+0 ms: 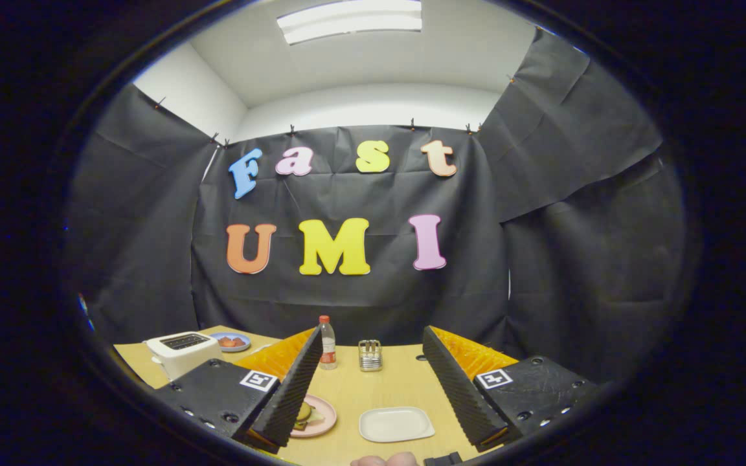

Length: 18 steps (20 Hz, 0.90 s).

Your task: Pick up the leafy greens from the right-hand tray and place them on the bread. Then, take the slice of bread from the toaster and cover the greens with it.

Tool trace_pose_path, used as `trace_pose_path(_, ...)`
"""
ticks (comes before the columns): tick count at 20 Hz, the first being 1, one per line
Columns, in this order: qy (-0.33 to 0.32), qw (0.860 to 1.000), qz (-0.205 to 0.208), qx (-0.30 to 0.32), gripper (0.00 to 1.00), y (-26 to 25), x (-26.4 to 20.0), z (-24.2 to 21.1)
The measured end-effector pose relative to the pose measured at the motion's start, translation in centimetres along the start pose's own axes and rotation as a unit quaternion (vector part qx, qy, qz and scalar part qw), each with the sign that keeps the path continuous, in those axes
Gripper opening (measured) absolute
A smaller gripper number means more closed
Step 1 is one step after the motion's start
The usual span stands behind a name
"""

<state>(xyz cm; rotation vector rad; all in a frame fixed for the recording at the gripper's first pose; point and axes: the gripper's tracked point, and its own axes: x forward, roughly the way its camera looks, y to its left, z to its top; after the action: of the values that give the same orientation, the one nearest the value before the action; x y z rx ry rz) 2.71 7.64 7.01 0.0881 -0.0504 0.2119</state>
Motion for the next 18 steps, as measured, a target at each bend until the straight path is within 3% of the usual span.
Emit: trace_pose_path(18,0.009,1.0,-0.024,-0.004,0.95,-0.5,0.9,-1.8)
